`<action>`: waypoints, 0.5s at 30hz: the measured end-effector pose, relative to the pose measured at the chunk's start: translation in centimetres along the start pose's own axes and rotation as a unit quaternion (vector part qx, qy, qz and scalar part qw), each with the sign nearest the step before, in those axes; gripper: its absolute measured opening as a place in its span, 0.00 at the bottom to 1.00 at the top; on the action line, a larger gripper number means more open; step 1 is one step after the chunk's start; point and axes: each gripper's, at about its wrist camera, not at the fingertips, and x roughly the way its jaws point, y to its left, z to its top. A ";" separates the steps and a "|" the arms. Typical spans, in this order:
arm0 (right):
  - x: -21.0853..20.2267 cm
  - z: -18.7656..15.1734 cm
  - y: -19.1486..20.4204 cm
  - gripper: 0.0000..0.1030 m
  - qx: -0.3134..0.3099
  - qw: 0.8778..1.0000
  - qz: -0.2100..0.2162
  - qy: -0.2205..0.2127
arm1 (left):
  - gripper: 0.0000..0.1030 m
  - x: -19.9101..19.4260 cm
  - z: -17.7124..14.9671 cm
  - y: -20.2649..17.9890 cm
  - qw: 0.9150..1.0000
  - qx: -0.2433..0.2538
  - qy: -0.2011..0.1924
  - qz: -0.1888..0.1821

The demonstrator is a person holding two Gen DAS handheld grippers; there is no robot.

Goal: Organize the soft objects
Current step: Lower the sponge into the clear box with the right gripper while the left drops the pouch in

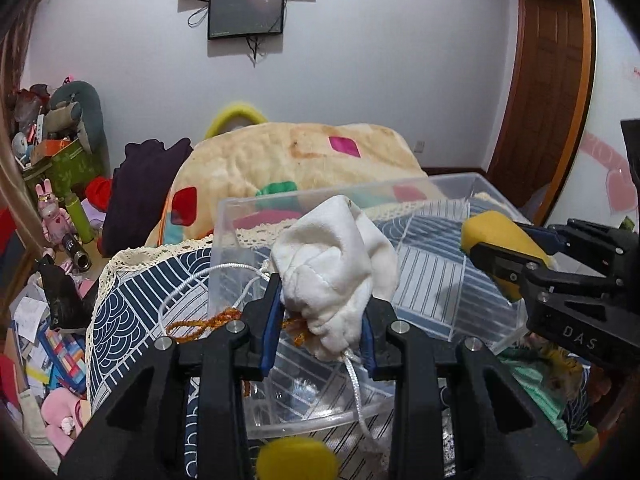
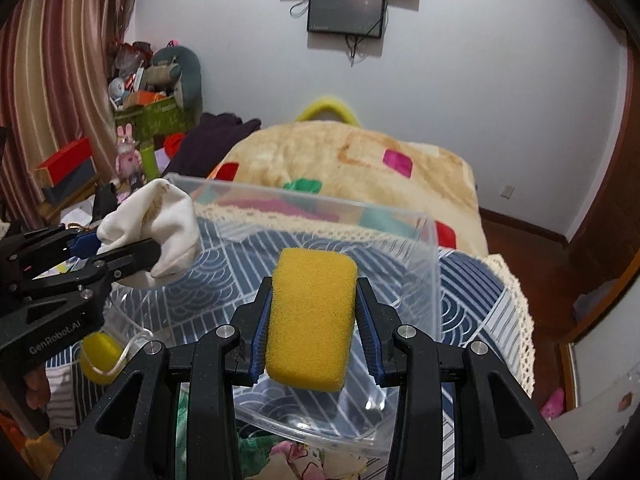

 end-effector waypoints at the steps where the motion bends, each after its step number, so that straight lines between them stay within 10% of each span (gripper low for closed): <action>1: 0.1 0.1 0.0 0.35 -0.001 1.000 0.000 0.002 | 0.32 0.0 0.0 -0.1 1.000 0.001 0.001 0.001; 15: -1.6 0.6 0.0 0.61 -0.003 1.000 -0.003 -0.026 | 0.58 -3.8 0.5 -0.9 0.999 0.008 -0.033 -0.017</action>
